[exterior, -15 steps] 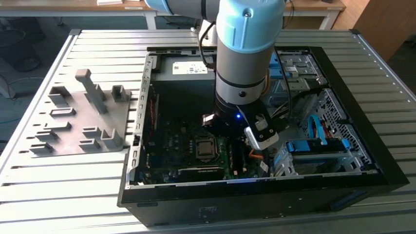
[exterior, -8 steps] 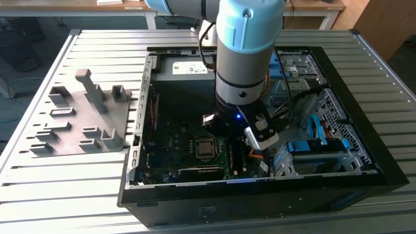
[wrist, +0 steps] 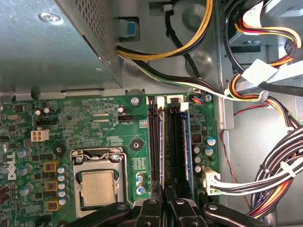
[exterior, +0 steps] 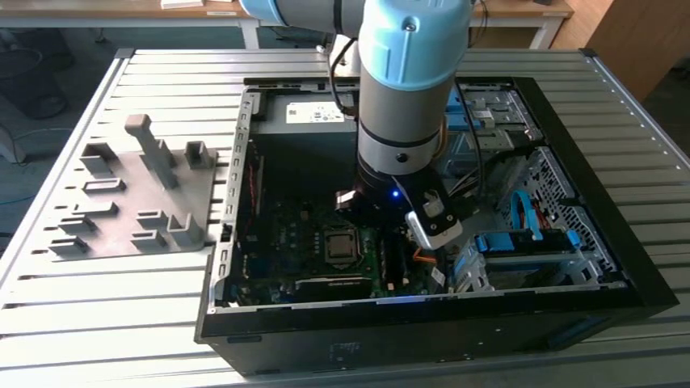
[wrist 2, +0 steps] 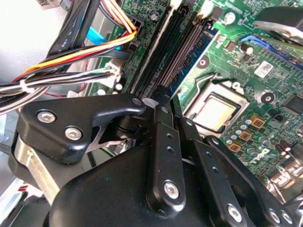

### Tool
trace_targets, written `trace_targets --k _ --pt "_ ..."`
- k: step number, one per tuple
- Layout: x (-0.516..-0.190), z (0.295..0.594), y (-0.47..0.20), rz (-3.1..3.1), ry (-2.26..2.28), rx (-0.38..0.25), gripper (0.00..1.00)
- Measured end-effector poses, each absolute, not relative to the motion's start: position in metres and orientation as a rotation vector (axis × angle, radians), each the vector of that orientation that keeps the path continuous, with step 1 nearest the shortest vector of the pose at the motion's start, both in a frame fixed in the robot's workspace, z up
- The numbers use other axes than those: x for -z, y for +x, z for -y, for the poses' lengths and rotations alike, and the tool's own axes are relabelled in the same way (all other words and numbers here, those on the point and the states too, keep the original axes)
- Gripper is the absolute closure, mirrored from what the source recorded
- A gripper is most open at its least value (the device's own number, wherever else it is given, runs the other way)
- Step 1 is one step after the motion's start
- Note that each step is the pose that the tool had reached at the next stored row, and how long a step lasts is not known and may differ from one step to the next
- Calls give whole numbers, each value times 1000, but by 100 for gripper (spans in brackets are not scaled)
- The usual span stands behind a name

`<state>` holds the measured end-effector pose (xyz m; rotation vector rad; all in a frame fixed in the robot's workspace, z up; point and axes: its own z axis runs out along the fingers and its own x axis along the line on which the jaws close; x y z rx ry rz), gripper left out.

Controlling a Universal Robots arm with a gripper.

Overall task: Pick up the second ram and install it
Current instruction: 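Insert the second ram into the second slot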

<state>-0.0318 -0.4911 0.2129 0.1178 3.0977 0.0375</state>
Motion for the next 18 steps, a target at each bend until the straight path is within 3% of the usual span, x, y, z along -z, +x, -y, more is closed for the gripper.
trace_targets --k 18 --pt "-210 491 -32 -3098 118 -37 86"
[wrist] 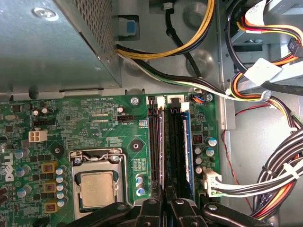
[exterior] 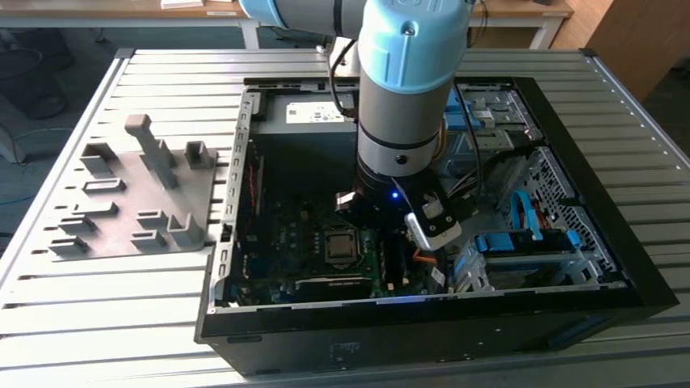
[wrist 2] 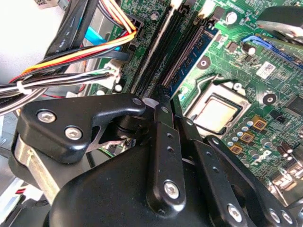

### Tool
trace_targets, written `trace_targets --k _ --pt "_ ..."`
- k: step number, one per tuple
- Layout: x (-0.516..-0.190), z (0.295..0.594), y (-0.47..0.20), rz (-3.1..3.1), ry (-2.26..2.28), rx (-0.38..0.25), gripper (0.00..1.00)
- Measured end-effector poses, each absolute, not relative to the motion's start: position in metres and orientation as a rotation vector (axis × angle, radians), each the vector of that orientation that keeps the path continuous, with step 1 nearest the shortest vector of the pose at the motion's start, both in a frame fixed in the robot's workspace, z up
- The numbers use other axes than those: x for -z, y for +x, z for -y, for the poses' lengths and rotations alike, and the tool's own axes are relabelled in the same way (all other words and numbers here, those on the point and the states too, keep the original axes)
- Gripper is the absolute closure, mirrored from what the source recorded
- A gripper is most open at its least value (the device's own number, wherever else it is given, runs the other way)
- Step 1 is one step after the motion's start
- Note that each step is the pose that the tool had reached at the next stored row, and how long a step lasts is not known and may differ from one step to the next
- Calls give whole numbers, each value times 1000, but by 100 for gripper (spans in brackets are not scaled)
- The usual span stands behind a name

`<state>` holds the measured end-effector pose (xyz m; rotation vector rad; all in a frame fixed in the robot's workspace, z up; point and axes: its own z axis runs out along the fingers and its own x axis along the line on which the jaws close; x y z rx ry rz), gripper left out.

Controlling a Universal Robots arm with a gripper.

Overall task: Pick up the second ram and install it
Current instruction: 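Insert the second ram into the second slot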

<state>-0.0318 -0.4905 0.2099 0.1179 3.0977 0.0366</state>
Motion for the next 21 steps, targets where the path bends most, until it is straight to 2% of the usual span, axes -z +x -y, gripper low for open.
trace_targets --k 21 --pt "-218 490 -26 -3108 88 -36 86"
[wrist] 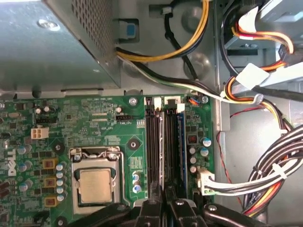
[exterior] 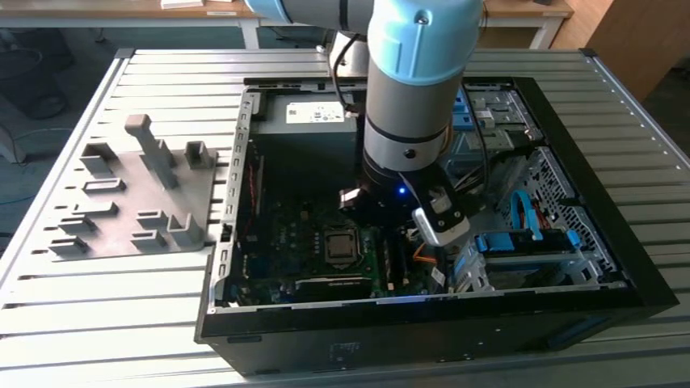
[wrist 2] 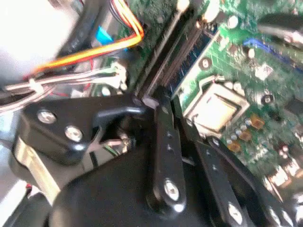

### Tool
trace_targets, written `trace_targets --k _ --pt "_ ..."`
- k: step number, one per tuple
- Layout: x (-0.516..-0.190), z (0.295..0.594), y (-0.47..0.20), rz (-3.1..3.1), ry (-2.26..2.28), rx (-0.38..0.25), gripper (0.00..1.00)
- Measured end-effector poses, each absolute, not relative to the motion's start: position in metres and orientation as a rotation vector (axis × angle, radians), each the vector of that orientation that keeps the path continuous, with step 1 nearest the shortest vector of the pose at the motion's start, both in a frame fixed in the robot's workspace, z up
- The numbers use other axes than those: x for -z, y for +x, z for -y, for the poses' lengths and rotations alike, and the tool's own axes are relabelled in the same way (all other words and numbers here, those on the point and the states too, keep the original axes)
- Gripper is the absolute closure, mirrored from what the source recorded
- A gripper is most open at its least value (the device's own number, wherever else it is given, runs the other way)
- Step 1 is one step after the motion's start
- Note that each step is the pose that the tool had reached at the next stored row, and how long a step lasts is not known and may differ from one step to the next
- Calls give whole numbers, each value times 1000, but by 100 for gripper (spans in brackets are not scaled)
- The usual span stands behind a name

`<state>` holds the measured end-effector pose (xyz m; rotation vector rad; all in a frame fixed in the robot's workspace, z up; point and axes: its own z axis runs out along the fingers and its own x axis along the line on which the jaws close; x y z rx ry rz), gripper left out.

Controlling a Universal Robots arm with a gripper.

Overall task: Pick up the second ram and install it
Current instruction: 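Insert the second ram into the second slot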

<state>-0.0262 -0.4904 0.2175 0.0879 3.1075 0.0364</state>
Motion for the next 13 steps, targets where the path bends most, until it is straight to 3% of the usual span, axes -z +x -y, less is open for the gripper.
trace_targets --k 13 --pt "-215 491 -25 -3112 55 -36 86"
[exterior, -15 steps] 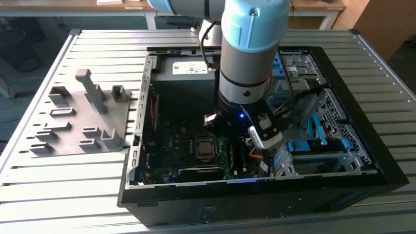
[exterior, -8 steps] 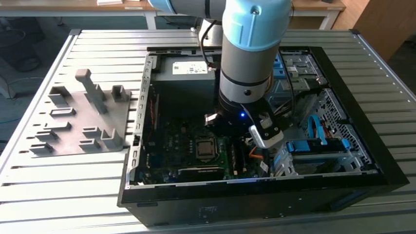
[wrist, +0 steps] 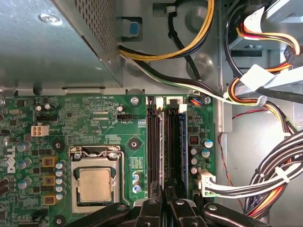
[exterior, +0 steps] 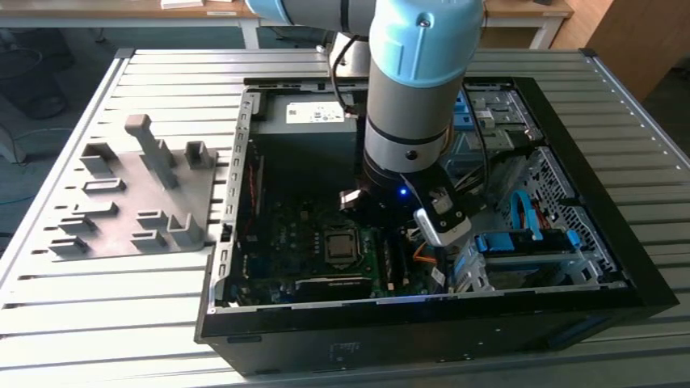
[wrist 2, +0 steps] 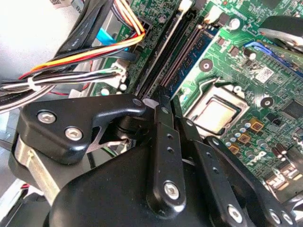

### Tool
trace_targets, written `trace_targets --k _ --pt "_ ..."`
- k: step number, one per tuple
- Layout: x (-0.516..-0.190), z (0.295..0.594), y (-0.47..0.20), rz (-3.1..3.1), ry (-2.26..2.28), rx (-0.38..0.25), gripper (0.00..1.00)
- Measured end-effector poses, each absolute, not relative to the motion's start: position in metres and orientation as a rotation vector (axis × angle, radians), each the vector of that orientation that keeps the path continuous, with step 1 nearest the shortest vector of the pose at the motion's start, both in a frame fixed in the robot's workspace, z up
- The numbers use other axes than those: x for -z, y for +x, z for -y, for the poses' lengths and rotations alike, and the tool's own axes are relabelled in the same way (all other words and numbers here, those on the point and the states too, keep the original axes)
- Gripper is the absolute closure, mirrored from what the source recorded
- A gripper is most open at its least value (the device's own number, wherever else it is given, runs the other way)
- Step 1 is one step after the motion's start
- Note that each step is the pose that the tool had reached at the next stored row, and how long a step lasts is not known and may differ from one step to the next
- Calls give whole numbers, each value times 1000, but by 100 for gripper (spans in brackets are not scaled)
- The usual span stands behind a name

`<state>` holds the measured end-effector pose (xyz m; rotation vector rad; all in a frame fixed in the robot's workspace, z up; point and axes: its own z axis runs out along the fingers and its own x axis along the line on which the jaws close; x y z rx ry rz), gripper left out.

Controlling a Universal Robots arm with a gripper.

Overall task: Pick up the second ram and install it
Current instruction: 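Insert the second ram into the second slot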

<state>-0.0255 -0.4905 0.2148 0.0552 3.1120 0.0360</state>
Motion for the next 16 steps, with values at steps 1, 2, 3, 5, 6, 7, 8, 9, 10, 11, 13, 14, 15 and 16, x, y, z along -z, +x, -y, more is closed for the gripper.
trace_targets --k 1,2,3,5,6,7,8,9,10,11,13,14,15,16 --pt "-214 491 -26 -3112 55 -35 86" --pt "-214 491 -26 -3112 55 -35 86" --pt "-214 491 -25 -3112 55 -35 86" --pt "-214 490 -25 -3112 54 -36 86" --pt "-214 490 -25 -3112 54 -37 86" --pt "-214 490 -25 -3112 53 -37 86" --pt "-214 490 -25 -3112 52 -37 86" --pt "-214 490 -25 -3112 51 -38 86" --pt "-215 490 -25 -3112 50 -38 86" --pt "-215 490 -25 -3112 49 -38 86" --pt "-217 490 -25 -3112 47 -37 86" --pt "-218 490 -25 -3112 46 -37 86" --pt "-218 490 -25 -3112 46 -37 86" --pt "-218 490 -25 -3112 45 -37 86"
